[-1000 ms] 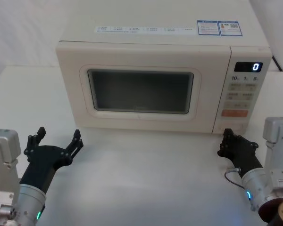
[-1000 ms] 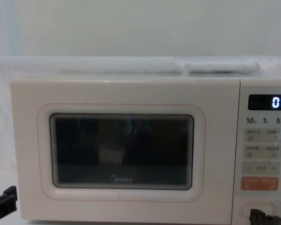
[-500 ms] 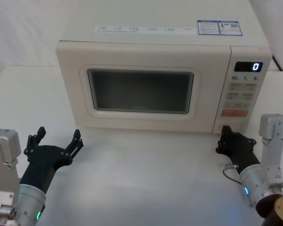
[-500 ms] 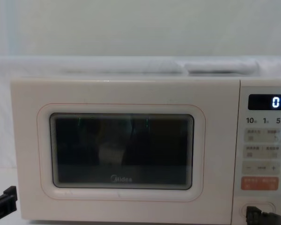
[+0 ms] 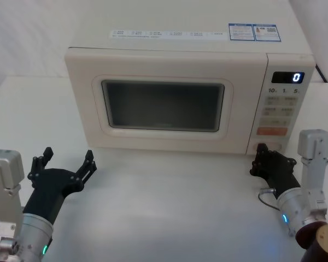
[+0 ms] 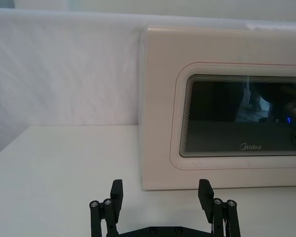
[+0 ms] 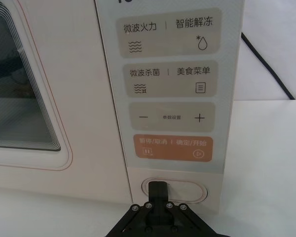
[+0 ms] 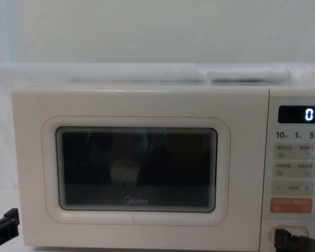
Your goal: Press the button to open the microwave door with one hand; close the microwave door with the other hand.
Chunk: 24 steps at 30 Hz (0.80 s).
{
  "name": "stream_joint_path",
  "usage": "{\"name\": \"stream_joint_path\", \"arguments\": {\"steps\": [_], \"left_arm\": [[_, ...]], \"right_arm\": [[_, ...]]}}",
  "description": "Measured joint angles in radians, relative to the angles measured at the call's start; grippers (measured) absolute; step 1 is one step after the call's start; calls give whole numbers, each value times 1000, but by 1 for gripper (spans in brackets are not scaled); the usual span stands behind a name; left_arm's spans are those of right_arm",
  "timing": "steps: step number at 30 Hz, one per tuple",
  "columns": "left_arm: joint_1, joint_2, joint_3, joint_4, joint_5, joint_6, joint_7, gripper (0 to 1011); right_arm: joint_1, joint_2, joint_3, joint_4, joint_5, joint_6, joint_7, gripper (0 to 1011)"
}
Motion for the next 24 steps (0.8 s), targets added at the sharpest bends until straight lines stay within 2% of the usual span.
{"name": "stream_joint_path", "arguments": {"steps": [24], "left_arm": [[0,0,0,0,0,0,0,1001]], "right_arm": [[38,0,28,56,-6,-5,3,0]]}}
